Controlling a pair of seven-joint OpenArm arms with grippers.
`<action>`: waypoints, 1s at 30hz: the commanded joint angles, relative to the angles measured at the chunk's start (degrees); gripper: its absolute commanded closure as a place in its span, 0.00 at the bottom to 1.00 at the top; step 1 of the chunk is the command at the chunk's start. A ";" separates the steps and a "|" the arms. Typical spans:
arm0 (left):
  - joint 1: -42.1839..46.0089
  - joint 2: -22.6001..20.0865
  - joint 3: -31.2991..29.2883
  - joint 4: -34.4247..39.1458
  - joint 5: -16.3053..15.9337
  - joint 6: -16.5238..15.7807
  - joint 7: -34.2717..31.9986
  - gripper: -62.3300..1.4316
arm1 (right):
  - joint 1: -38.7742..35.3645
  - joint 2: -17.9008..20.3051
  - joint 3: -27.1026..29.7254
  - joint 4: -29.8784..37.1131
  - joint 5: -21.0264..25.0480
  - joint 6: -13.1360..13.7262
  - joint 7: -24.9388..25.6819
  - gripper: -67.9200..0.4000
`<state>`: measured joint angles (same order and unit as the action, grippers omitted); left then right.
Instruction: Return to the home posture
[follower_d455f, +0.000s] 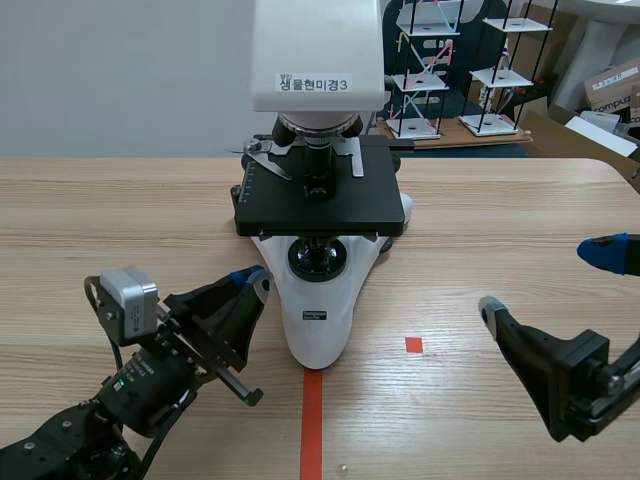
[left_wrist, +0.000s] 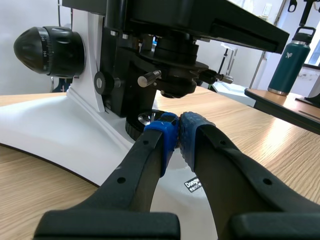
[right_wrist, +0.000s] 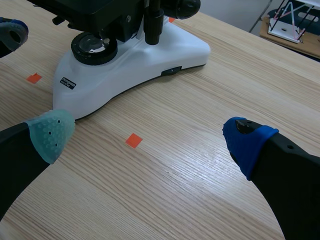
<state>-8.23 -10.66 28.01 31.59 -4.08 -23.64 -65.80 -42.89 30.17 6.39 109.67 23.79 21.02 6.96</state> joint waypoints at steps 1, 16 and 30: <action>0.63 -0.85 -0.28 1.20 -0.15 0.11 -0.63 0.90 | 0.02 0.63 0.66 0.76 0.44 0.00 0.83 0.00; 15.19 -11.02 -1.49 26.80 -6.71 5.62 17.90 0.90 | 0.02 0.63 0.66 0.76 0.44 0.00 0.83 0.00; 38.97 -21.03 -13.07 57.61 -7.30 8.55 39.50 0.79 | 0.02 0.63 0.66 0.76 0.44 0.00 0.83 0.00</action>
<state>30.59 -31.77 14.92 89.01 -10.98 -15.16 -25.91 -42.89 30.17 6.39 109.67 23.79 21.02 6.96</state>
